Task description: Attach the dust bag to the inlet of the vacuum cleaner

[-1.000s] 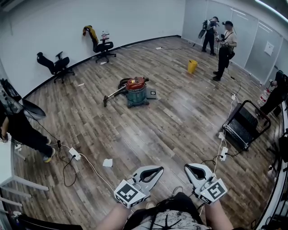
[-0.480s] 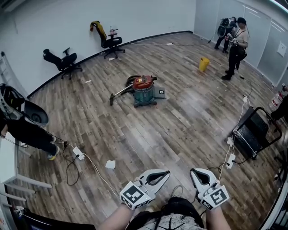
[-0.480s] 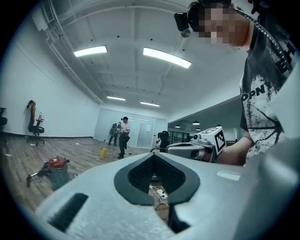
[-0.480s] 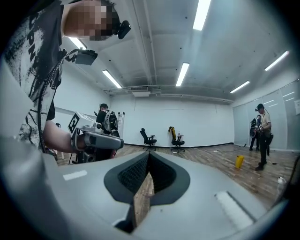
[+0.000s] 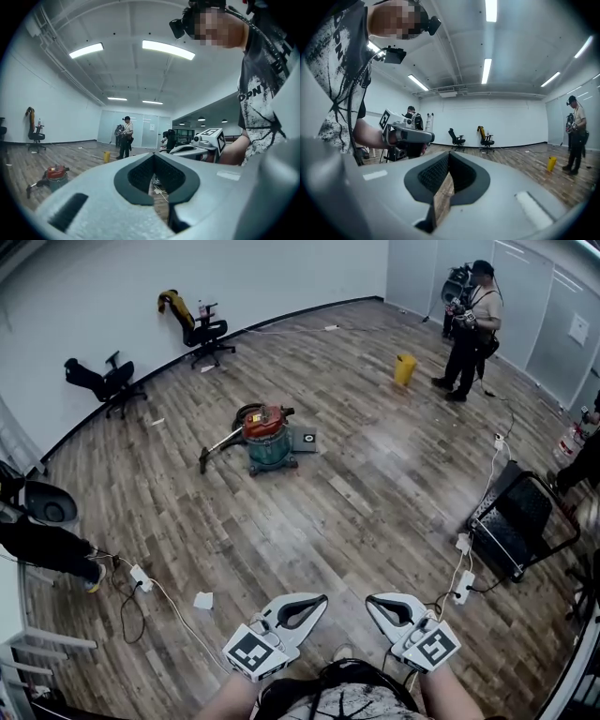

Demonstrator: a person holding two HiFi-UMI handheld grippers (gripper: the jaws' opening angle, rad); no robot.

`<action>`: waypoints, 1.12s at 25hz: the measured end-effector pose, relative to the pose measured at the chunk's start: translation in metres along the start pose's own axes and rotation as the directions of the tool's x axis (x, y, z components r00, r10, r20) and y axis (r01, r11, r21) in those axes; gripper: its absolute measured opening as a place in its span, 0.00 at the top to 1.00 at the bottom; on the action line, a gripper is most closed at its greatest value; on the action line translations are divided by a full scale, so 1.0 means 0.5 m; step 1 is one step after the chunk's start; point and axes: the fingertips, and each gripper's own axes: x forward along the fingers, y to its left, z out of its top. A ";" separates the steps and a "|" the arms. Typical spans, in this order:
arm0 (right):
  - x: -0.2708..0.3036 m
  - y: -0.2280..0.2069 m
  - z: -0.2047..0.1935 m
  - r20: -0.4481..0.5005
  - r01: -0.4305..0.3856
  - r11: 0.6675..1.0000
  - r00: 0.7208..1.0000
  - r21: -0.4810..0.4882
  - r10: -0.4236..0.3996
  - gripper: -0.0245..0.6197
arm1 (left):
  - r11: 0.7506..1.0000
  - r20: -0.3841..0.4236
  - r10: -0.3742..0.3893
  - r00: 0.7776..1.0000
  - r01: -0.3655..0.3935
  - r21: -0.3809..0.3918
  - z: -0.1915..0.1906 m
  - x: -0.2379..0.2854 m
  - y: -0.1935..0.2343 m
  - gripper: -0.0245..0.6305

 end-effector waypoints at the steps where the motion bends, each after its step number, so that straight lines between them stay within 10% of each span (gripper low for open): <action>1: 0.000 -0.023 -0.001 0.013 -0.016 1.000 1.000 -0.021 0.016 0.95 | 1.000 -0.007 -0.002 1.000 0.002 0.007 0.000 0.028 0.005 0.96; 12: -0.034 -0.193 -0.013 0.054 -0.023 1.000 0.998 -0.012 0.024 0.95 | 1.000 -0.055 0.008 0.998 -0.007 0.013 0.016 0.191 0.037 0.96; 28: 0.117 -0.415 -0.022 -0.050 0.147 0.987 0.988 -0.059 -0.149 0.95 | 0.973 -0.068 -0.227 0.972 0.223 -0.057 -0.019 0.344 0.289 0.96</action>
